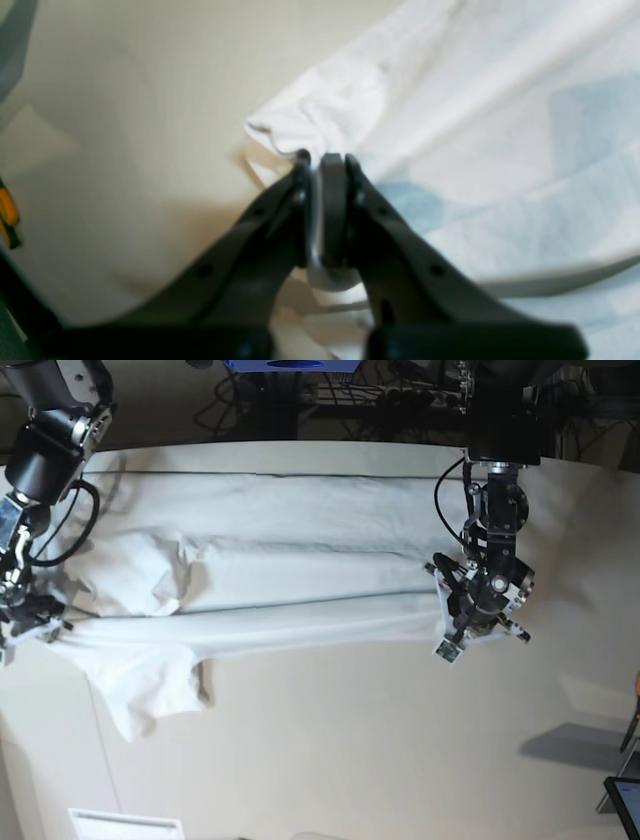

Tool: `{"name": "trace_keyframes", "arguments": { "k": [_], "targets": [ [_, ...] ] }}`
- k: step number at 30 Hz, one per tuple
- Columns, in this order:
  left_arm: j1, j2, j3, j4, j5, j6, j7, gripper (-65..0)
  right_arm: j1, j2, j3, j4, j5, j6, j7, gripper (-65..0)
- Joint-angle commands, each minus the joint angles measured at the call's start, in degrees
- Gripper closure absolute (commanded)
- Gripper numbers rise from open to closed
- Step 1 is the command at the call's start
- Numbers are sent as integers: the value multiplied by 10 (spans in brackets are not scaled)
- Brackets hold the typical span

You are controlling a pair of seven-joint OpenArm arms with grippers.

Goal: Fold the T-shirt properly
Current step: 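Drag the hem corner with the right gripper toward the collar side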

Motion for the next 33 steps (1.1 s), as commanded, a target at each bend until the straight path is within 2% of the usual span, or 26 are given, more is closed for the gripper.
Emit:
{"name": "trace_keyframes", "arguments": {
  "k": [1, 4, 6, 9, 13, 19, 22, 25, 28, 33],
  "targets": [
    [-11, -7, -3, 8, 19, 5, 8, 0, 11, 17, 25, 25, -9, -13, 19, -257],
    [-11, -7, -3, 8, 19, 5, 8, 0, 11, 2, 81, 69, -11, -13, 19, -257],
    [-11, -7, -3, 9, 19, 5, 8, 0, 11, 2, 98, 108, -11, -31, 15, -257],
    [-12, -7, -3, 8, 17, 5, 8, 0, 5, 1, 79, 151, -11, -66, 0, -257],
    [-12, -7, -3, 8, 16, 5, 8, 0, 6, 1, 16, 183, -9, -68, -15, -257],
    [-10, -7, -3, 11, 16, 5, 8, 0, 49, -2, -133, 164, -9, 3, -11, -257],
    [-11, -6, -3, 13, 18, 5, 8, 0, 97, -8, -186, 90, -9, 3, 28, -263],
    [-10, -3, -8, 14, 18, 5, 8, 0, 150, -7, -222, -31, -10, 3, 82, -264],
    [-9, -3, -6, 15, 18, 5, 8, 0, 200, -2, -254, -161, -11, 3, 132, -266],
    [-10, -3, -3, 15, 18, 5, 8, 0, 259, 9, -311, -305, -11, 3, 196, -270]
  ]
}}
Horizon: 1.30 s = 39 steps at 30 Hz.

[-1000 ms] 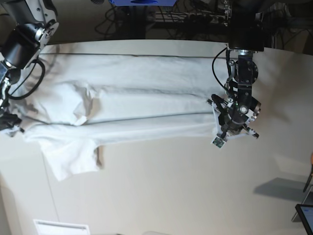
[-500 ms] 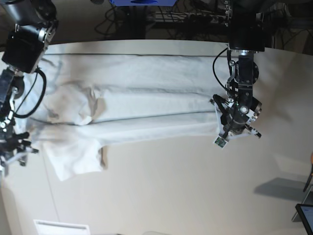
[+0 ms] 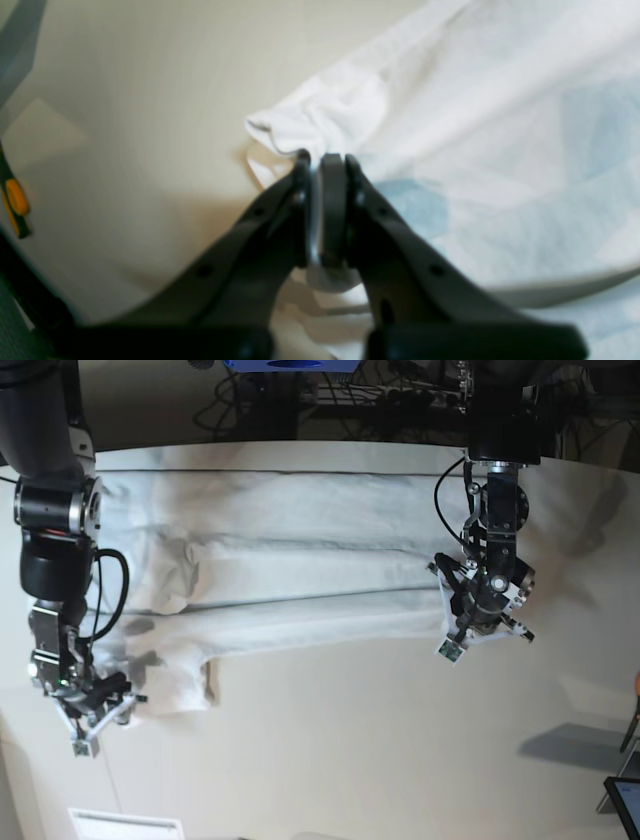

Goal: Fold the T-shirt properly
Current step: 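Drag the hem corner with the right gripper toward the collar side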

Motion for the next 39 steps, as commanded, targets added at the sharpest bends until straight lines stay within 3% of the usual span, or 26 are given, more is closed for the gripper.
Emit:
{"name": "trace_keyframes", "arguments": {
  "k": [1, 6, 12, 20, 25, 27, 30, 31, 33, 39],
  "targets": [
    [-10, -3, -2, 12, 4, 5, 0, 0, 29, 7, -8, -6, 2, 0, 21, -283],
    [-11, -3, -2, 11, 5, 5, 0, 0, 37, 7, -24, -19, 2, 0, 28, -329],
    [-10, -3, -2, 12, 5, 5, 0, 0, 37, 3, -41, -23, 1, 0, 32, -329],
    [-10, 6, -2, 13, 5, 5, 1, 0, 39, 2, -55, -100, 1, 0, 93, -326],
    [-11, 7, -2, 13, 5, 5, 1, 0, 38, 2, -56, -116, 1, 0, 101, -324],
    [-12, 7, -2, 13, 5, 5, 1, 0, 38, 2, -56, -116, 1, 0, 101, -271],
    [-12, 7, -2, 13, 5, 5, 1, 0, 38, 2, -51, -116, 1, 0, 101, -39],
    [-12, 7, -2, 13, 5, 5, 1, 0, 38, 2, -46, -116, 2, 0, 100, 0],
    [-12, 8, -2, 13, 5, 5, 1, 0, 39, 2, -41, -116, 2, 0, 99, -20],
    [-13, 8, -3, 16, 5, 5, 1, 0, 35, 2, -41, -90, 4, 0, 97, 0]
  ]
}}
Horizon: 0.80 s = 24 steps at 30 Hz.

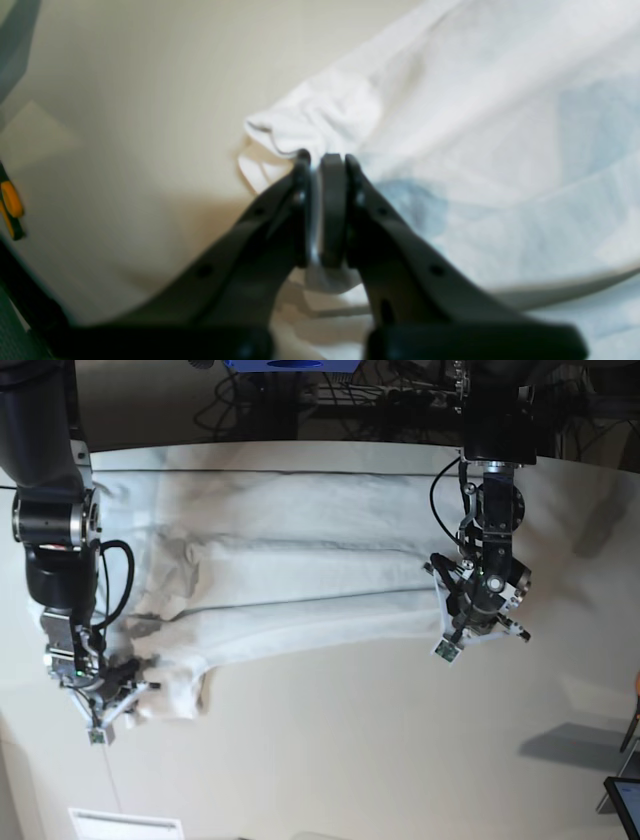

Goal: Fold the T-shirt properly
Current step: 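Drag the hem corner with the right gripper toward the collar side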

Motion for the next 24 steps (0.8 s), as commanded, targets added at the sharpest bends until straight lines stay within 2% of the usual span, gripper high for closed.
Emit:
{"name": "trace_keyframes", "arguments": {
  "k": [1, 6, 8, 12, 15, 24],
  "targets": [
    [-13, -3, -4, 21, 3, 5, -3, 0, 9, 8, 2, 25, 3, -2, 4, 0],
    [-12, -3, -4, 52, 3, 5, 1, 0, -37, 8, 4, 170, 4, -3, -81, 0],
    [-12, -3, -5, 58, 4, 5, 1, 0, -62, 7, 27, 243, 4, -4, -129, 0],
    [-12, -4, 0, 55, 4, 5, 1, 0, -117, -15, 87, 397, 3, -4, -222, 0],
    [-8, -3, 0, 56, 4, 5, 1, 0, -151, -23, 107, 485, 3, -4, -288, 0],
    [-6, -3, 0, 55, 4, 5, 1, 0, -247, -70, 172, 691, 3, -4, -412, 0]
  ]
}}
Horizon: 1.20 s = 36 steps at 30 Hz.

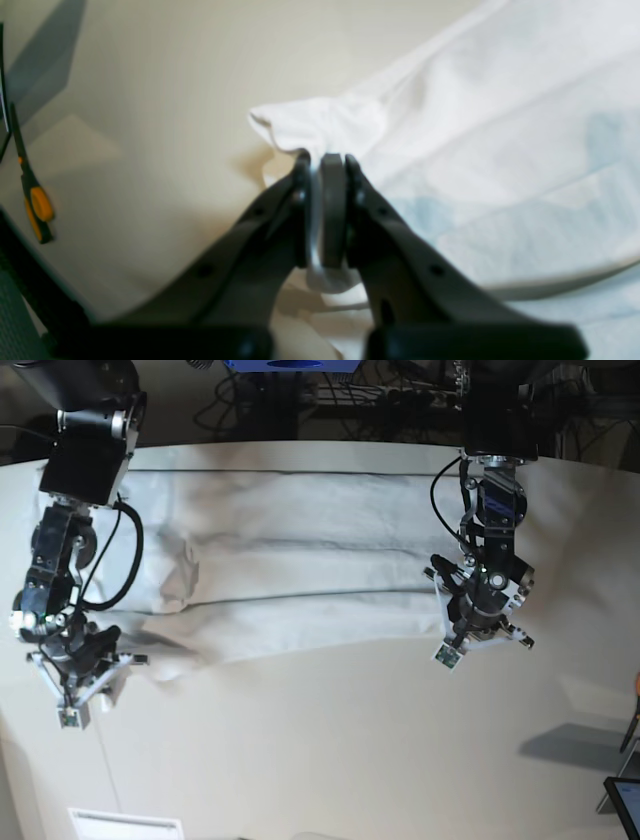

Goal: Fold the T-shirt properly
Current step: 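Drag the hem corner with the right gripper toward the collar side, then pull the right gripper's corner further along, tucking the shirt into a long strip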

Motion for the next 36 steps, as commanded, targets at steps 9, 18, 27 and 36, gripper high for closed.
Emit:
{"name": "trace_keyframes", "arguments": {
  "k": [9, 18, 27, 36],
  "targets": [
    [-11, -4, -1, 9, 4, 3, -2, 0, -76, -42, 23, 165, 3, 3, -74, -3],
    [-11, -4, -1, 9, 4, 2, -2, 0, -178, -60, 23, 219, 30, 5, -58, -3],
    [-10, -6, 0, 9, 4, 2, -2, 0, -258, -59, 26, 220, 149, 4, -25, -3],
    [-4, -15, 0, 11, 4, 1, -2, 0, -324, -51, 23, 220, 170, 5, -5, -3]
  ]
}}
